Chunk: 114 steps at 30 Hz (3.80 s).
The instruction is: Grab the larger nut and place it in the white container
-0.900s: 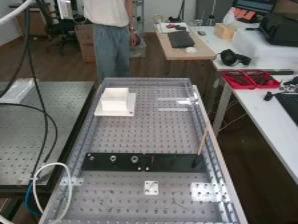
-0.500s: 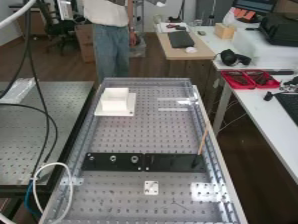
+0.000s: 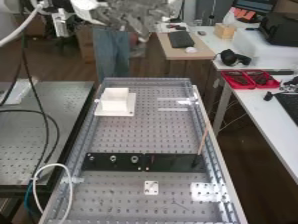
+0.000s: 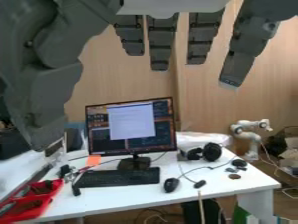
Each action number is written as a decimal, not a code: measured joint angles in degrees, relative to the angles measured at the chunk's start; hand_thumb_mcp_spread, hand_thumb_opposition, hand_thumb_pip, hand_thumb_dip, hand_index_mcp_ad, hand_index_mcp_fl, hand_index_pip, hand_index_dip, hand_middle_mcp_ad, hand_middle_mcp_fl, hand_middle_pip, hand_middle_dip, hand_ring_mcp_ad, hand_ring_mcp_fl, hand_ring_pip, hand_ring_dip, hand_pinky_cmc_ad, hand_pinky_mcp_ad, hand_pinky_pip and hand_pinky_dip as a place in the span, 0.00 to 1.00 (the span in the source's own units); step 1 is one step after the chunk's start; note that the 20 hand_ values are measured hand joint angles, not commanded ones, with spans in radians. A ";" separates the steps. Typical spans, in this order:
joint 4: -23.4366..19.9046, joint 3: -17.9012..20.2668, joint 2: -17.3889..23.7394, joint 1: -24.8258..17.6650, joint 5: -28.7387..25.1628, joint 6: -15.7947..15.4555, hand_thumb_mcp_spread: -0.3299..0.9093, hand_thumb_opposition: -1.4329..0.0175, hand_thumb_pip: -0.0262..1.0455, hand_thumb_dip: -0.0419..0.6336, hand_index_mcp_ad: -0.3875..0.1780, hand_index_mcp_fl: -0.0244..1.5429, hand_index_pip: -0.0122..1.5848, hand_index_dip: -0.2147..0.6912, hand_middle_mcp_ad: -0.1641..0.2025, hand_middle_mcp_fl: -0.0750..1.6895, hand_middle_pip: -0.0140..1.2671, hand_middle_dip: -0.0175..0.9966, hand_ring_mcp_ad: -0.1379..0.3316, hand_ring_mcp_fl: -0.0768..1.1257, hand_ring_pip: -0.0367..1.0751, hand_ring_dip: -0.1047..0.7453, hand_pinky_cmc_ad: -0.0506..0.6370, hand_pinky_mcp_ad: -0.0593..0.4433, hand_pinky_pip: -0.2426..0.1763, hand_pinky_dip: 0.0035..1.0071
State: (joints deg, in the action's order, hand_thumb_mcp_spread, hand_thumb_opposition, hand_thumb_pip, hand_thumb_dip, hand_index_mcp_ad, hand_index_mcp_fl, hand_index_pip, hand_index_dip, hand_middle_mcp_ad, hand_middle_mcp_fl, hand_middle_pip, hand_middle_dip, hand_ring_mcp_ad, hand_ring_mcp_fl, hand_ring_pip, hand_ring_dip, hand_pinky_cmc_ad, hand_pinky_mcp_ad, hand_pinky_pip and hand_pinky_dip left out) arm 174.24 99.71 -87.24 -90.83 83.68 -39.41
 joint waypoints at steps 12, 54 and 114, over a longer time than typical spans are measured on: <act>-8.46 12.15 3.83 -4.25 -14.69 0.46 0.46 0.47 0.60 0.27 0.67 0.04 0.07 0.09 0.60 0.11 0.12 0.25 0.67 0.10 0.12 0.33 0.68 0.82 0.40 0.73; -29.36 28.31 -9.54 -14.61 -50.09 13.35 0.47 0.40 0.71 0.44 0.59 0.02 0.90 0.41 0.65 0.05 0.11 0.35 0.67 0.06 0.15 0.38 0.73 0.85 0.39 0.88; -47.26 28.84 -24.33 -8.83 -46.23 5.85 0.49 0.37 0.71 0.44 0.57 0.02 0.97 0.38 0.65 0.04 0.11 0.29 0.67 0.07 0.24 0.31 0.70 0.83 0.36 0.87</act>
State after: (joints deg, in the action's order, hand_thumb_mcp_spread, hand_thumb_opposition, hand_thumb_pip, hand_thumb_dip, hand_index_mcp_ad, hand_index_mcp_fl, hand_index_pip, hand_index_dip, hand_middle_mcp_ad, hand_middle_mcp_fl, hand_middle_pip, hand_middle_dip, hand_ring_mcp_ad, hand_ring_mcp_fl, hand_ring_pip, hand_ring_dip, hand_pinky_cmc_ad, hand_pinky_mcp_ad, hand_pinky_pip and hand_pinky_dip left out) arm 126.98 128.55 -111.58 -99.66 37.45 -33.56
